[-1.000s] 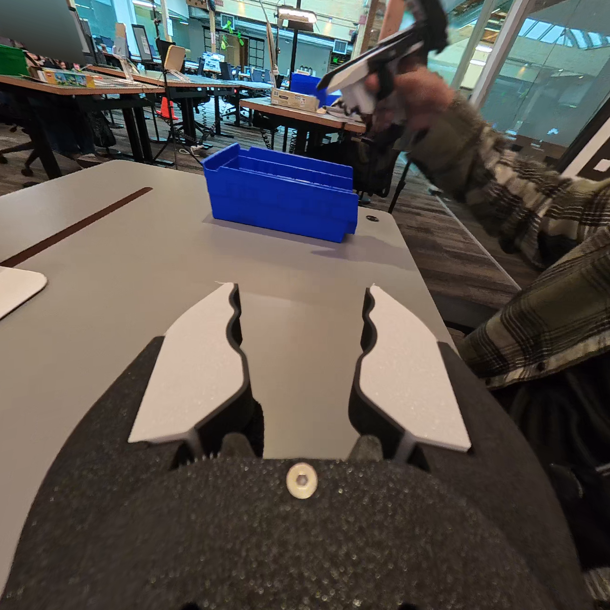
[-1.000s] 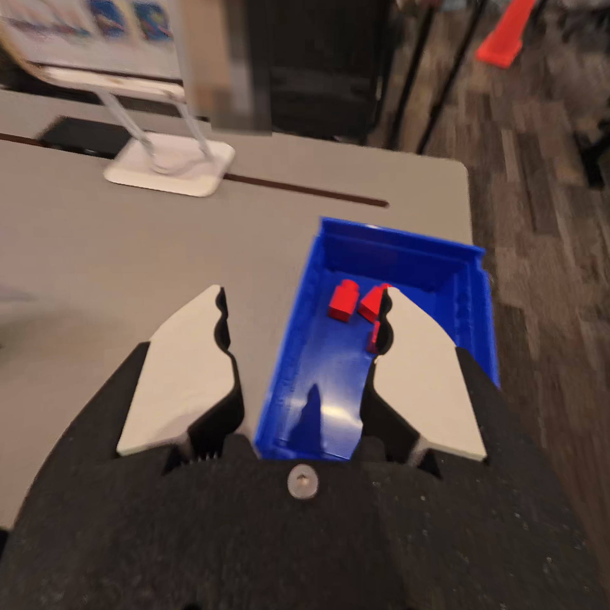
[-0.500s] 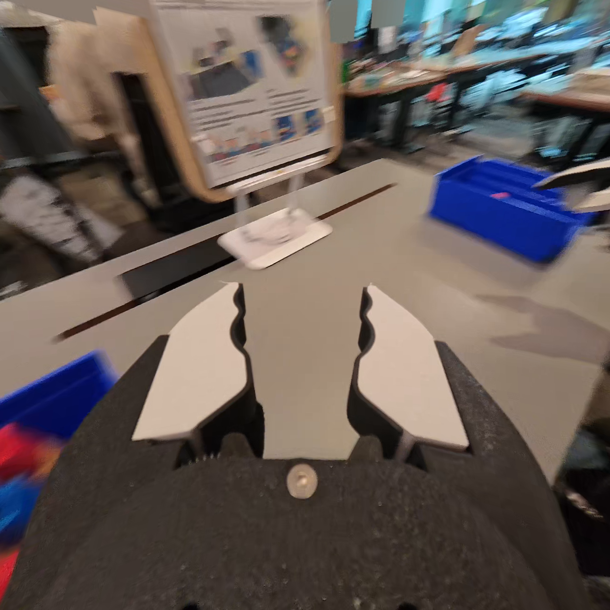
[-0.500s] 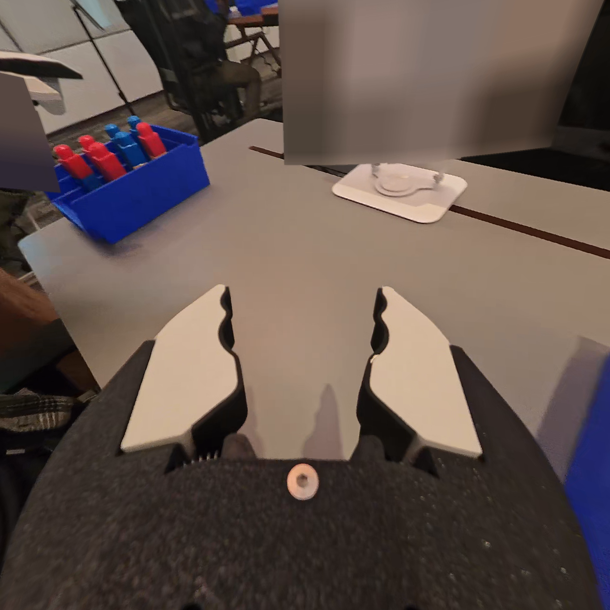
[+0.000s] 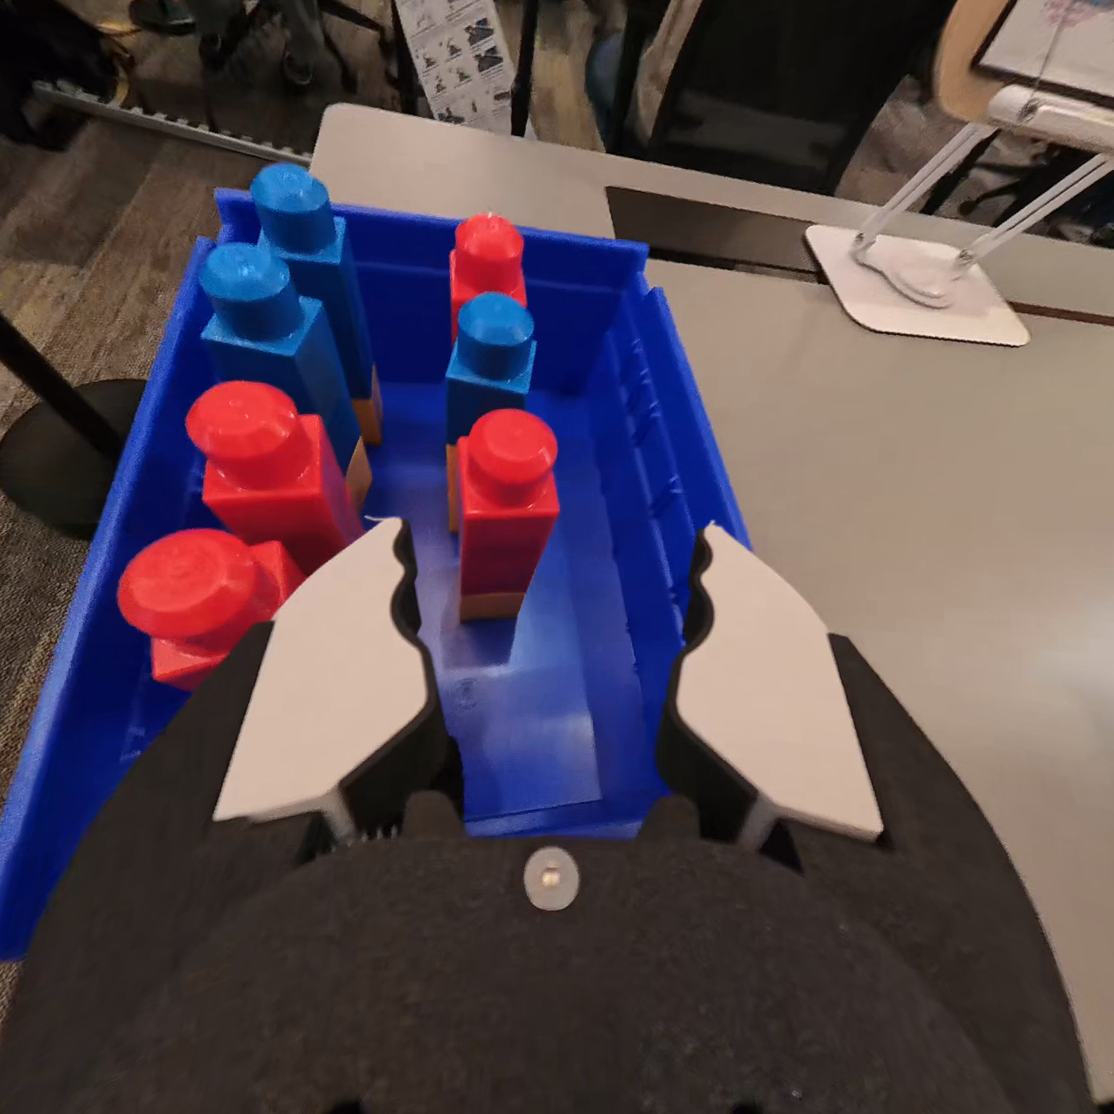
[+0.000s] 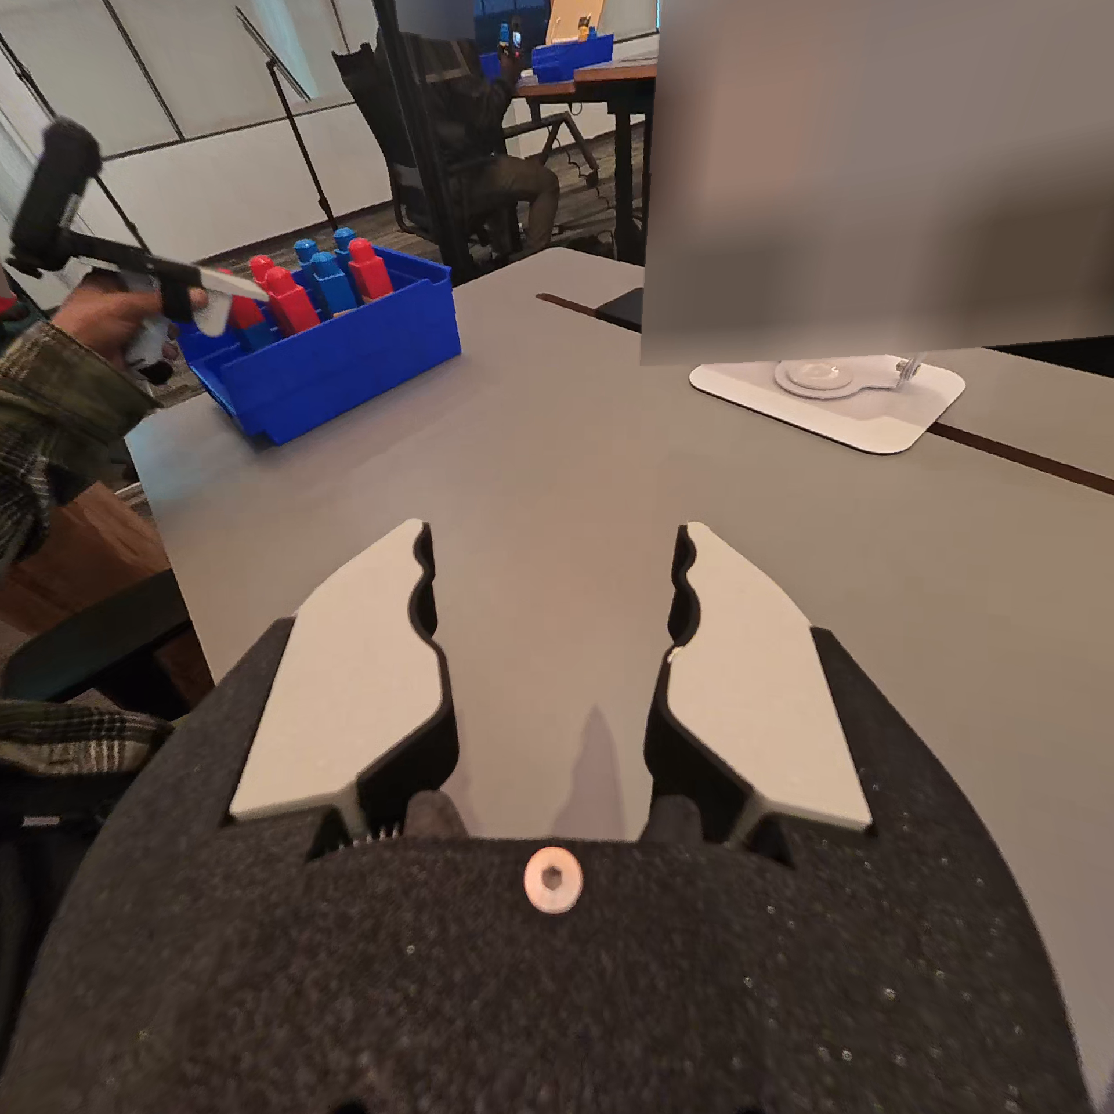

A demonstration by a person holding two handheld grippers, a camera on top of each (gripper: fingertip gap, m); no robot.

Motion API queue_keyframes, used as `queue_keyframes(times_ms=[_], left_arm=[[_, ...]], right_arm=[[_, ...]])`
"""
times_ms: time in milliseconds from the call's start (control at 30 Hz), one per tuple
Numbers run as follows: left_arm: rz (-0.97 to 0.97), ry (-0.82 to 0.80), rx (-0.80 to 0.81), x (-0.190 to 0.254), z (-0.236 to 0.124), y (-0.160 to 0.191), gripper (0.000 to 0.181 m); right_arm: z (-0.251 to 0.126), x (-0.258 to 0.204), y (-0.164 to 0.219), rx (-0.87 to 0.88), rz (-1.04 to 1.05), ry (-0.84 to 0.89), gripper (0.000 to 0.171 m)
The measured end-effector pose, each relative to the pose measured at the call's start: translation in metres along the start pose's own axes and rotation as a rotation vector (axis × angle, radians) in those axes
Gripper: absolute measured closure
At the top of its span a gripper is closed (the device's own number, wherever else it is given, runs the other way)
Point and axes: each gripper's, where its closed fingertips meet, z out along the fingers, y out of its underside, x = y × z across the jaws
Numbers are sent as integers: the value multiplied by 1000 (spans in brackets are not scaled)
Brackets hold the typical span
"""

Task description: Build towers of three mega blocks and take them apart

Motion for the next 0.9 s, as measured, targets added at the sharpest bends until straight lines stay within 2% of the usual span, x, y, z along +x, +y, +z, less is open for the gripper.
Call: queue_keyframes(times_ms=[200,500,900], left_arm=[[20,-81,-26,-13,16,22,104],[79,-178,-168,-23,42,50,109],[153,-243,-359,-30,59,65,120]], right_arm=[[4,-3,2,2,-17,-16,97],[13,-7,12,-44,-19,-50,96],[16,-11,14,-53,-23,-71,96]])
